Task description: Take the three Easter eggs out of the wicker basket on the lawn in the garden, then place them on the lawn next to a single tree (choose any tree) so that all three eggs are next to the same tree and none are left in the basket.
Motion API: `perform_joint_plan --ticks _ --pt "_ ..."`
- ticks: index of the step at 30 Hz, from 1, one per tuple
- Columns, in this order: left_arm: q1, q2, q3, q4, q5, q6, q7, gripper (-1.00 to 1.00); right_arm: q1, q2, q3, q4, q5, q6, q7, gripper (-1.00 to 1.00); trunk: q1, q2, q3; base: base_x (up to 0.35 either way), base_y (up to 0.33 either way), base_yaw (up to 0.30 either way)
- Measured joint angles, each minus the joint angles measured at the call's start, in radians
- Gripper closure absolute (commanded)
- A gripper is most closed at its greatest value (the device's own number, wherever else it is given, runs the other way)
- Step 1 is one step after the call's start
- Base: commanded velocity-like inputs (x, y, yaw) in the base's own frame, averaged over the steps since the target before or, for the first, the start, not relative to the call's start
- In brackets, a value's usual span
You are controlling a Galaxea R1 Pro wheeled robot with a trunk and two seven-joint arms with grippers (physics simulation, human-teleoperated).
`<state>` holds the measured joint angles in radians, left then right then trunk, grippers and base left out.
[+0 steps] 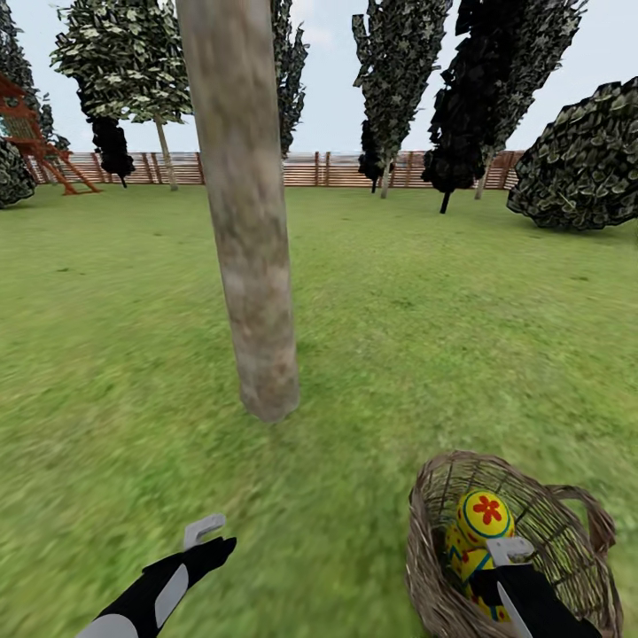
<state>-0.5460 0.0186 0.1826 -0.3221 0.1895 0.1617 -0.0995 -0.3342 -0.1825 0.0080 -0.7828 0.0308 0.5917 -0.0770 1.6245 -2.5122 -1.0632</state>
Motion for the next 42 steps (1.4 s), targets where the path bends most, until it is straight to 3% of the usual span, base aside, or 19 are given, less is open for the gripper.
perform_joint_plan --ticks 7,11,20,42 --pt "0.0 -0.005 0.0 0.0 0.0 -0.001 -0.001 -1.0 0.0 0.0 0.0 0.002 0.001 0.0 0.0 1.0 0.0 0.0 0.004 0.0 0.0 0.0" --pt "0.0 -0.004 0.0 0.0 -0.001 0.001 -0.002 -1.0 0.0 0.001 0.0 0.006 0.002 -0.001 -0.001 1.0 0.001 -0.001 -0.011 0.0 0.0 0.0" --pt "0.0 -0.006 0.0 0.0 0.0 0.001 -0.002 -1.0 0.0 0.002 0.0 0.008 0.002 -0.001 -0.001 1.0 0.001 -0.001 -0.012 0.0 0.0 0.0" --pt "0.0 -0.017 0.0 0.001 -0.002 0.001 0.001 -1.0 0.0 0.002 0.0 0.008 0.001 -0.001 -0.001 1.0 -0.008 0.004 0.07 0.0 0.0 0.0"
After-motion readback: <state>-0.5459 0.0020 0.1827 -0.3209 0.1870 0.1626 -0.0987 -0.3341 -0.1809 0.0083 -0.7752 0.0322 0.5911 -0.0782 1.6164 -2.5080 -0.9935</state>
